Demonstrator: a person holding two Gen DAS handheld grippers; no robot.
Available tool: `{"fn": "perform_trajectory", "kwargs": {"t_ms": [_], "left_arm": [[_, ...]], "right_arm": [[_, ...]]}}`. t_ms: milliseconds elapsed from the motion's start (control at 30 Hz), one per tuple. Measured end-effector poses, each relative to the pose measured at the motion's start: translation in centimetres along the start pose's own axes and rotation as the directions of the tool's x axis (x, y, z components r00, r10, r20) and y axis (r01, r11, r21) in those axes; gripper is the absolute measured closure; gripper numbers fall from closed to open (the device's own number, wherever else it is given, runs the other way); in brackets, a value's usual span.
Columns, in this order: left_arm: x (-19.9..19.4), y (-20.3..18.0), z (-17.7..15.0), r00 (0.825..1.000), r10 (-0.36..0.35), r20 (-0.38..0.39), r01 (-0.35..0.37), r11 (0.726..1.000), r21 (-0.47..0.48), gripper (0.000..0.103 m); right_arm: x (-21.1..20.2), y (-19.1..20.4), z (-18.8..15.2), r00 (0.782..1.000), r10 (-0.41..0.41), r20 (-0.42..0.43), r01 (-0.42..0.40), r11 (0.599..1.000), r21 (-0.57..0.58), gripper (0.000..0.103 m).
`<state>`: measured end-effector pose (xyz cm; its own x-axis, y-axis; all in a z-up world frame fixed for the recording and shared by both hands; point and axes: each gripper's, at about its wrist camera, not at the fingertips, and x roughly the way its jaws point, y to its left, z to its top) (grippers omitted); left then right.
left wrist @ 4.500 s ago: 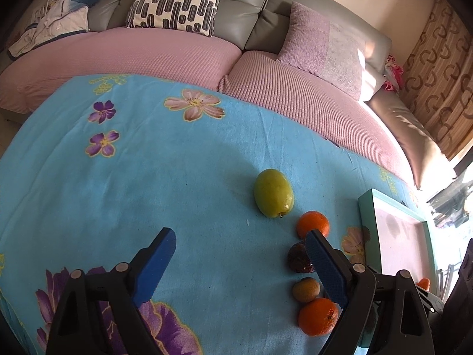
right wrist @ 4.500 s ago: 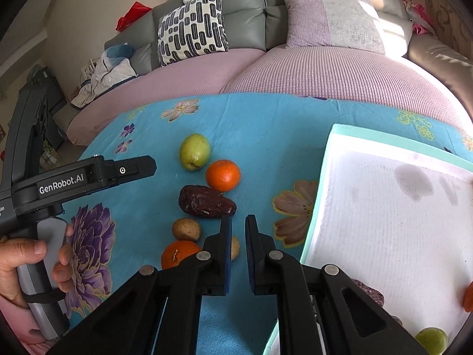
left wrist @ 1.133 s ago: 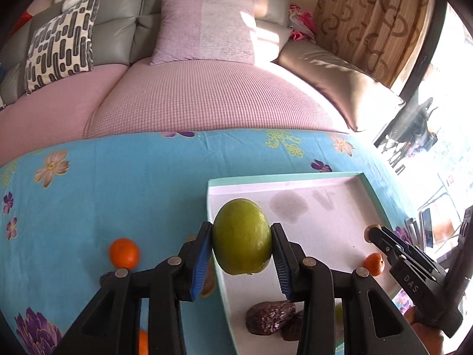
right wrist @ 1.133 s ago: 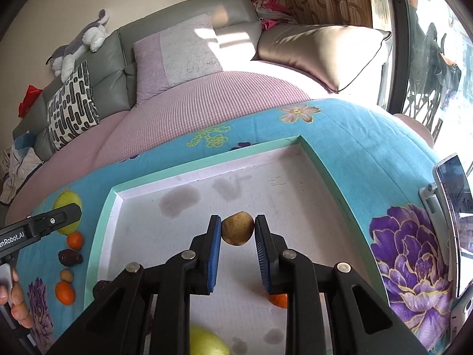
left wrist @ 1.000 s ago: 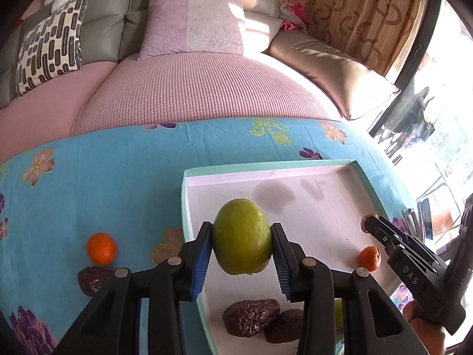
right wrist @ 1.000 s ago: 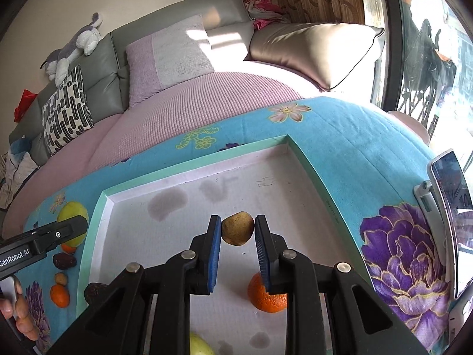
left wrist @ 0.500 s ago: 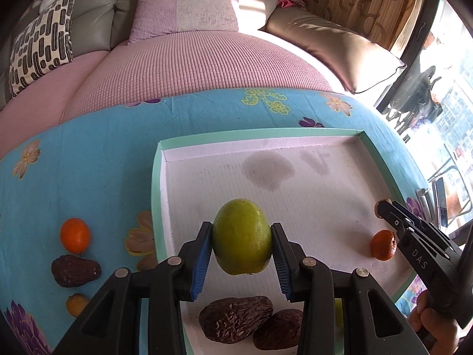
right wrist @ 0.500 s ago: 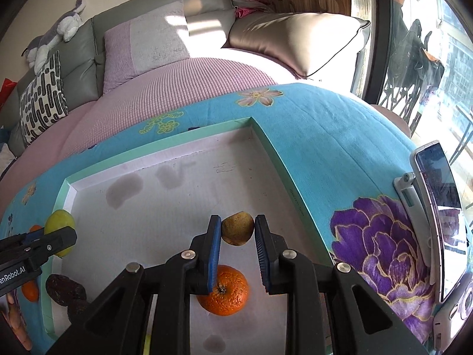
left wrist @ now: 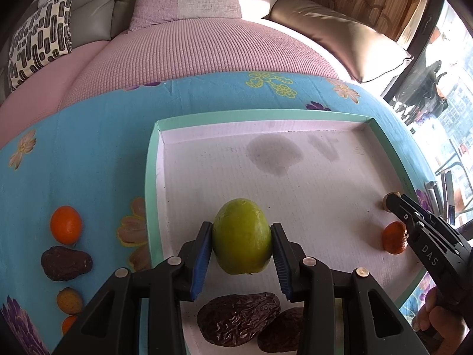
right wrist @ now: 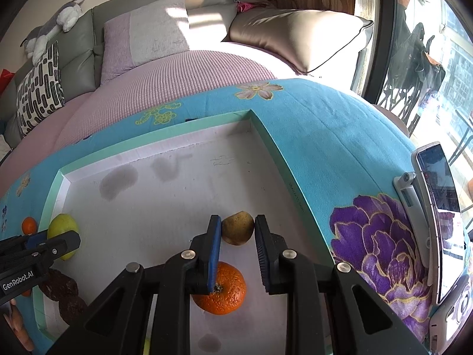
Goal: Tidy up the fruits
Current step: 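Carry the brown fruit and green pear over the tray with both tools, then open both tools to drop the brown fruit and pear into the tray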
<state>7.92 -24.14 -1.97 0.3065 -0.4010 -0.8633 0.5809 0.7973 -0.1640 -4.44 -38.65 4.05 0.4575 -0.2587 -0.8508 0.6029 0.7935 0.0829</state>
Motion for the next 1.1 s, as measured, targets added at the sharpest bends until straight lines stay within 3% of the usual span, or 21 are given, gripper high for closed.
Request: {"fn": "perform_trajectory", "kwargs": {"t_ms": [633,1100], "left_arm": [[-3.1,0.3,0.4,0.998,0.014,0.064,-0.015,1.0,0.008,0.06],[-5.1,2.3,0.3,0.993,0.033,0.114,-0.029,0.999,-0.042,0.06]], "right_arm": [[-2.1,0.5,0.6,0.998,-0.039,0.041,0.041,0.998,-0.042,0.078],[-2.8,1.0,0.8,0.998,-0.039,0.04,0.041,0.997,-0.065,0.078]]}}
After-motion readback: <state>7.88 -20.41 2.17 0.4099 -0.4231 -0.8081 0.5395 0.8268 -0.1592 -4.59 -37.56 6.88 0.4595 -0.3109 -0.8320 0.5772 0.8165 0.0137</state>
